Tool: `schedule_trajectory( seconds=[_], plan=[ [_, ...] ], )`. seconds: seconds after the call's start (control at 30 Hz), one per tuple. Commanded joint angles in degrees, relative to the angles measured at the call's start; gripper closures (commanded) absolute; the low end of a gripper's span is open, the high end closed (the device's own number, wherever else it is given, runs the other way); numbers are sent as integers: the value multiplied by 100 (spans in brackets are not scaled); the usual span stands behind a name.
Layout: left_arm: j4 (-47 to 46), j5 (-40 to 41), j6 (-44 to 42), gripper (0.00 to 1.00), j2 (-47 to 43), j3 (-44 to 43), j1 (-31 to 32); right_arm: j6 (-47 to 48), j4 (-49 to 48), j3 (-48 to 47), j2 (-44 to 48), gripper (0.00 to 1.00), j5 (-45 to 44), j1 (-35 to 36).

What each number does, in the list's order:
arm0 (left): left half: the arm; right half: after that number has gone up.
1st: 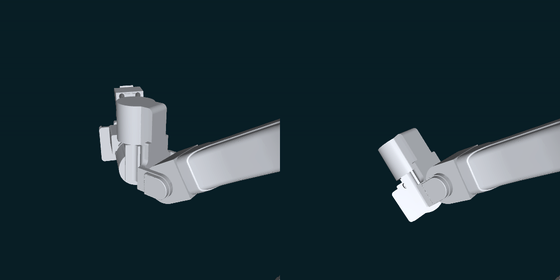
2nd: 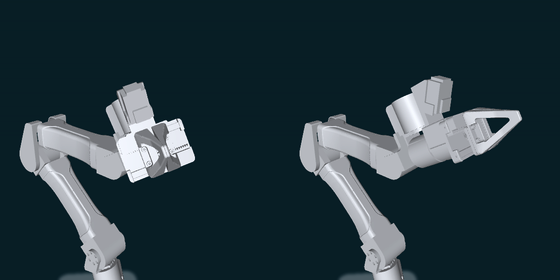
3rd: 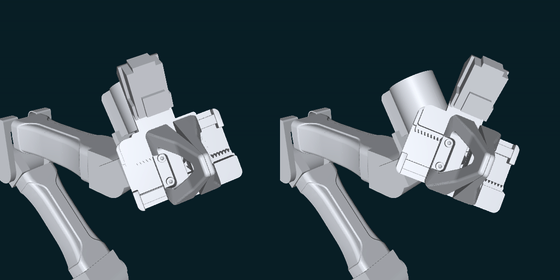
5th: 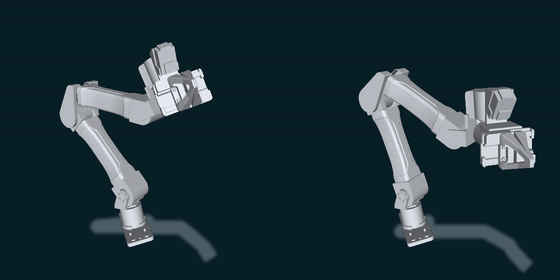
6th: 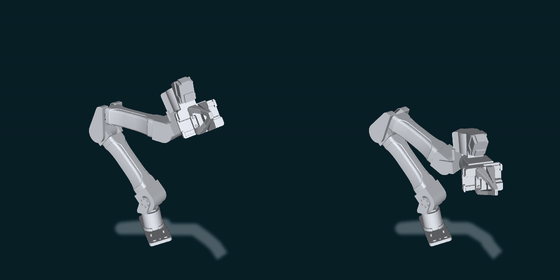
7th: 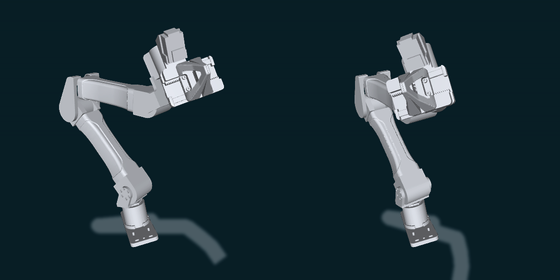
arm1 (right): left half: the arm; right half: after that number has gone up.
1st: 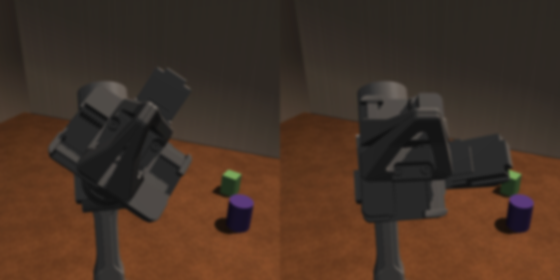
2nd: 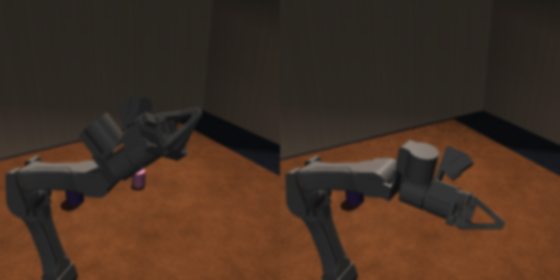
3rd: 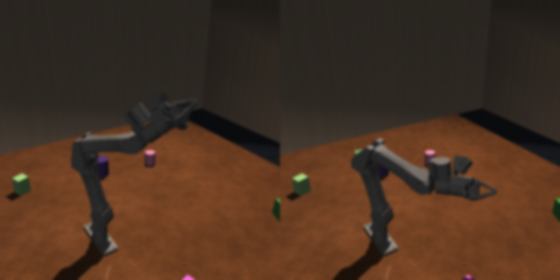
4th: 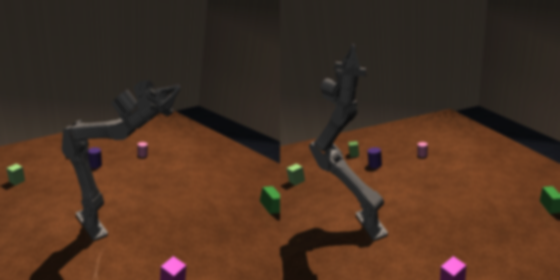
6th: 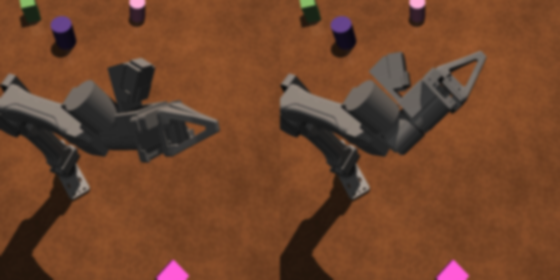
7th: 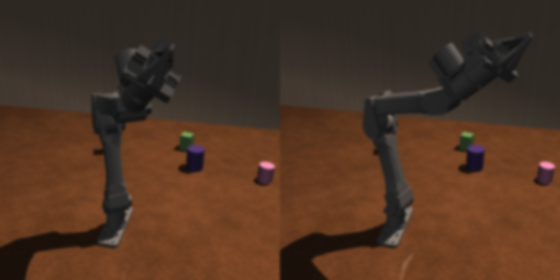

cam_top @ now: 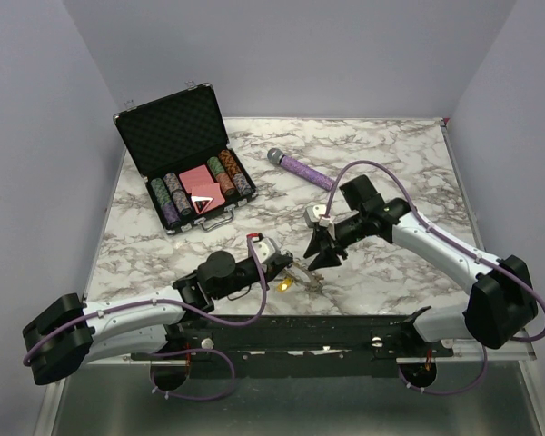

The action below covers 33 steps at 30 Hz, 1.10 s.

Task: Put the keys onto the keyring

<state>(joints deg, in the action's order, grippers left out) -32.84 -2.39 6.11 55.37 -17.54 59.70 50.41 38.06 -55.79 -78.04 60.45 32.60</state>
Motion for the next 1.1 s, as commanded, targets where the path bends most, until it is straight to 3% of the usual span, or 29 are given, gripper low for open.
schedule_trajectory(
  seconds=[0.0, 0.63, 1.07],
  plan=[
    [-706, -244, 232, 100, -123, 110, -11, -40, -571, 147, 184, 54, 328, -17],
    [-1339, -156, 707, 100, 79, 313, -11, -365, -1029, 402, 149, 77, 802, -17],
    [-1585, 46, 1006, 100, 140, 374, -11, -611, -1170, 455, 105, 82, 925, -17]
  ],
)
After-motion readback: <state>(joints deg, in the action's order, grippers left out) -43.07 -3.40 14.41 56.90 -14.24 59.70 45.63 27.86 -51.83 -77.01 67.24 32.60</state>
